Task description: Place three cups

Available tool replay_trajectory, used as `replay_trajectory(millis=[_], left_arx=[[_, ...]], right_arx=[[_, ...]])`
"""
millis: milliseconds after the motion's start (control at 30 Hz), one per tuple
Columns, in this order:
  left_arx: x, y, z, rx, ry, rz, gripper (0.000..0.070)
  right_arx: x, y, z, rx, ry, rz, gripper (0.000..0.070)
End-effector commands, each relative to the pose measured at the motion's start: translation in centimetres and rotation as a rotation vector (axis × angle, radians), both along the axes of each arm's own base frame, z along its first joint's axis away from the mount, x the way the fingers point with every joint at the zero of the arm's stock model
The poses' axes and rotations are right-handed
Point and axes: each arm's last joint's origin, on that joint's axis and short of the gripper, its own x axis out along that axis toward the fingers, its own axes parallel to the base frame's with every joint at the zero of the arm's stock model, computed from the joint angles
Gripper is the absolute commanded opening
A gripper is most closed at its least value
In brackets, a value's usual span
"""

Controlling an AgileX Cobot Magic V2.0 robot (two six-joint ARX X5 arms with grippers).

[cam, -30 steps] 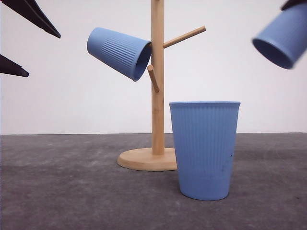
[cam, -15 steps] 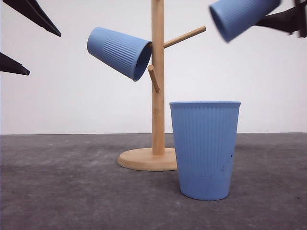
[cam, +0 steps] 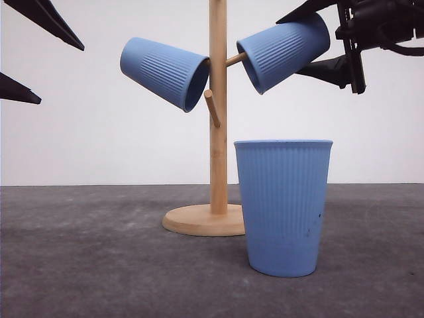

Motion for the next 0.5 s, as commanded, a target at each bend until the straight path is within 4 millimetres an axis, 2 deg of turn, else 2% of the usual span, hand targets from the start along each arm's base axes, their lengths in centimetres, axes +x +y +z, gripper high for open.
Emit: replay_trajectory(millis=[0,367,433,467], left_arx=[[0.17,-0.06,0.31,-0.002,-0.017,0.001,0.0501],[0.26,-0.08,0.49,-0.007,-0.037,0.001,0.0501],[0.27,-0.08,0.49,-0.007,-0.037,0.002,0.0501],[0.26,-0.08,0.49,-0.008,-0.037,0.002,0.0501]], right_arx=[[0.51,0.3,-0.4,-0.015,-0.02,-0.004,0.0354],[1.0,0.38,-1.11,-0.047,-0.042,-0.015,0.0355],[0.97,0.41,-1.11,-0.047,-0.042,-0.001,0.0372],[0.96,0.43,-1.11,-0.047,-0.042,0.002,0.0402]])
